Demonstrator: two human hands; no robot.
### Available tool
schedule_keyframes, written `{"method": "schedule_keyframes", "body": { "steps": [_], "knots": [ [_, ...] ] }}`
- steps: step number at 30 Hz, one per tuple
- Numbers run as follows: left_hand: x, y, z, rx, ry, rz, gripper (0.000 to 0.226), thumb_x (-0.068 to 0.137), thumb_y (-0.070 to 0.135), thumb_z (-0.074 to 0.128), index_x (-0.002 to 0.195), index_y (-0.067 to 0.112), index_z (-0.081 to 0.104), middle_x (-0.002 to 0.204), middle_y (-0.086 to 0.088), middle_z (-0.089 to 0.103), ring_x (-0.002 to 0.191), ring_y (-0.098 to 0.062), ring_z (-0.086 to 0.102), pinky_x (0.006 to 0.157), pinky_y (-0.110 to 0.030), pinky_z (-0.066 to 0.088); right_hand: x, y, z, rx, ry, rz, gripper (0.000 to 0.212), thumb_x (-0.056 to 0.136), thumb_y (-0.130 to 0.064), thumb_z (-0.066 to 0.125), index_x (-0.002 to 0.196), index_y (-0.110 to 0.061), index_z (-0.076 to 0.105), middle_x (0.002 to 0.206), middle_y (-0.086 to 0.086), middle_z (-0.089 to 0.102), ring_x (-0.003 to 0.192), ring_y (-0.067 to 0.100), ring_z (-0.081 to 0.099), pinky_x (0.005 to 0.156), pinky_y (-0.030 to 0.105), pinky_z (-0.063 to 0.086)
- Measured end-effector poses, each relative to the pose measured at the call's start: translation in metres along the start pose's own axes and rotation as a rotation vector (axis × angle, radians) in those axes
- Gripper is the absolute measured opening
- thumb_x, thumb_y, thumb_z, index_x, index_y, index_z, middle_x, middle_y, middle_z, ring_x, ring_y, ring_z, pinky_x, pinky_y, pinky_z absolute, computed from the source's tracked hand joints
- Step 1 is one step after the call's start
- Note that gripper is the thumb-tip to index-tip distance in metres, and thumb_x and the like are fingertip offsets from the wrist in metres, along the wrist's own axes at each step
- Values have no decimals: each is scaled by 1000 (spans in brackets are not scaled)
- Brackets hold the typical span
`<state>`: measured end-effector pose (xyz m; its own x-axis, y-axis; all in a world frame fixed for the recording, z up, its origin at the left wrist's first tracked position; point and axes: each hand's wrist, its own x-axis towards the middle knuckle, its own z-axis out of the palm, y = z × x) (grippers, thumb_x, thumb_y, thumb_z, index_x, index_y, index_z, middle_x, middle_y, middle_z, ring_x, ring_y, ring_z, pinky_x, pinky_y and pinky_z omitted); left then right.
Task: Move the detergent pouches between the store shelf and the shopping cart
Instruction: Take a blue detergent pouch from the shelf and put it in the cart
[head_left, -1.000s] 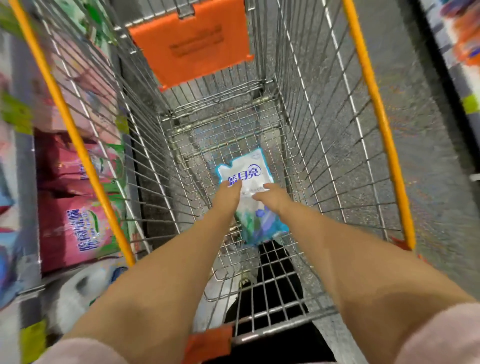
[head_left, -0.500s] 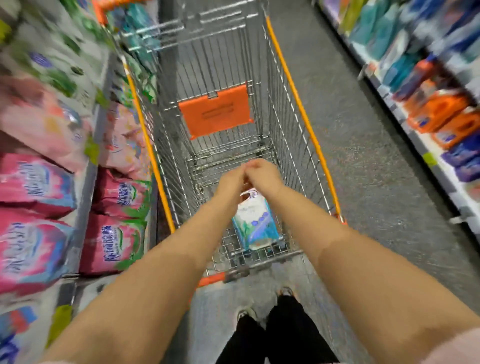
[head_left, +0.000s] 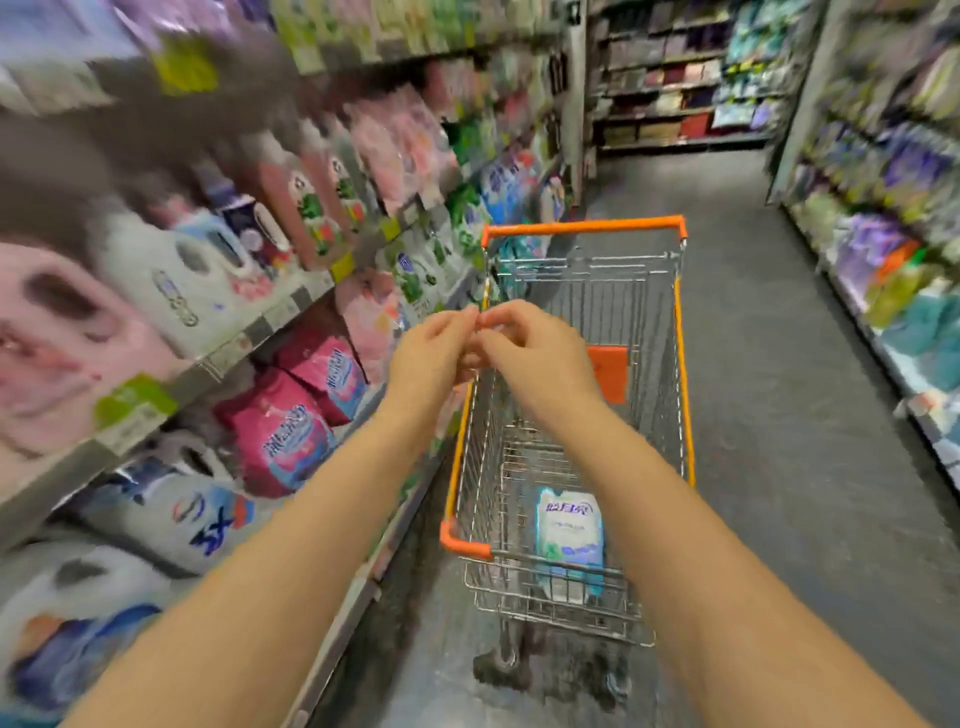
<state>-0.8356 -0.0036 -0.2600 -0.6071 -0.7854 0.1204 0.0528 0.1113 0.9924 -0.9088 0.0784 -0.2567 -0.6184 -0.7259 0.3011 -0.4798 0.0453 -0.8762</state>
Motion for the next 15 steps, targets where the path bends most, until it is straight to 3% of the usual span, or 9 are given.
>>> {"method": "schedule_keyframes", "body": {
  "steps": [3, 7, 13, 15],
  "knots": [
    [-37, 43, -28, -1, 57, 111, 23, 97, 20, 47, 81, 11, 61, 68, -7, 66, 51, -7, 59, 50, -18, 44, -19, -46, -1, 35, -29, -126, 13, 89, -22, 55, 83, -32, 61, 77, -6, 65, 76, 11, 60, 71, 25, 46],
    [-81, 89, -76, 37, 148, 156, 28, 97, 26, 45, 78, 14, 62, 63, 1, 65, 49, -2, 58, 51, -15, 43, -42, -105, 13, 87, -47, -257, 23, 88, -19, 56, 70, -33, 58, 74, -4, 66, 79, 19, 64, 80, 43, 52],
    [-156, 149, -176, 43, 380, 290, 27, 95, 25, 50, 72, 17, 61, 51, 7, 59, 45, -3, 55, 52, -18, 43, -81, -217, 90, 138, -135, -469, 12, 87, -21, 56, 82, -22, 67, 77, -3, 67, 79, 18, 63, 79, 42, 50],
    [-185, 168, -219, 77, 455, 334, 26, 94, 24, 51, 71, 16, 62, 50, 6, 58, 46, -4, 55, 51, -17, 44, -99, -255, 123, 194, -167, -535, 14, 86, -20, 57, 77, -26, 65, 72, -4, 66, 76, 19, 64, 78, 41, 51]
  ]
}}
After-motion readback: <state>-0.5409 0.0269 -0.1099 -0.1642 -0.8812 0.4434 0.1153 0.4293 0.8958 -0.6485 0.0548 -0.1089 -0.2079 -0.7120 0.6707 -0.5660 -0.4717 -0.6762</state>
